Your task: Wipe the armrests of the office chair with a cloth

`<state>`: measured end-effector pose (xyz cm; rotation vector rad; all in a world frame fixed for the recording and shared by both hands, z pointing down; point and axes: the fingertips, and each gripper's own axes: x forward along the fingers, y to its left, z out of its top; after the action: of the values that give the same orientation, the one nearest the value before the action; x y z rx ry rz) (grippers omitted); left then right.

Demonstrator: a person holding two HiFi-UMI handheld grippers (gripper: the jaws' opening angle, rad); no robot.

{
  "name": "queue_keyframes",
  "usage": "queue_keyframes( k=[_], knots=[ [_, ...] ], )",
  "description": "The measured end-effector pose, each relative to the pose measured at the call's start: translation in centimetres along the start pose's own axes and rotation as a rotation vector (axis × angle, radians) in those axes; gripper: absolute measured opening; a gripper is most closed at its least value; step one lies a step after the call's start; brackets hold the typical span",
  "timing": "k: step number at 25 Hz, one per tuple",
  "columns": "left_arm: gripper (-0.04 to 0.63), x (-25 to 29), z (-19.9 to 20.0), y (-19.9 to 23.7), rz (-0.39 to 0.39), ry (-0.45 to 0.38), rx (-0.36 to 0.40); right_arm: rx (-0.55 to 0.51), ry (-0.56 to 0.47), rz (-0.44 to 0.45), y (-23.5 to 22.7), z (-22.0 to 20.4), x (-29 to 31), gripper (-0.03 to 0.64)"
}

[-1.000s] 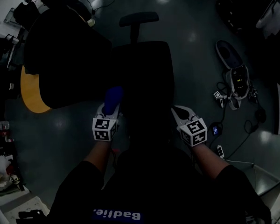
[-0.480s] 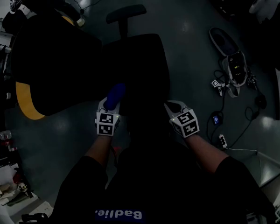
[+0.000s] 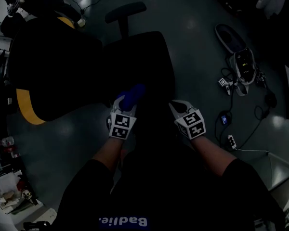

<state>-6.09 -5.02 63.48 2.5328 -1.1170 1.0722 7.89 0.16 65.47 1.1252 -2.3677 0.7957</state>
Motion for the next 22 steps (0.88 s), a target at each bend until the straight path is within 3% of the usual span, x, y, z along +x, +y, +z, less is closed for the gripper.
queue_keyframes(
  k=[7,22],
  knots=[
    [0.12,2.5,3.9,-5.3,-0.098,-0.055,0.044,-0.007,-0.018,0.004,0.1,0.1,0.1,0.003],
    [0.12,4.2,8.0,-11.5,-0.178,-0.133,0.022,-0.055,-0.007,0.034,0.1,0.0,0.1,0.003]
  ],
)
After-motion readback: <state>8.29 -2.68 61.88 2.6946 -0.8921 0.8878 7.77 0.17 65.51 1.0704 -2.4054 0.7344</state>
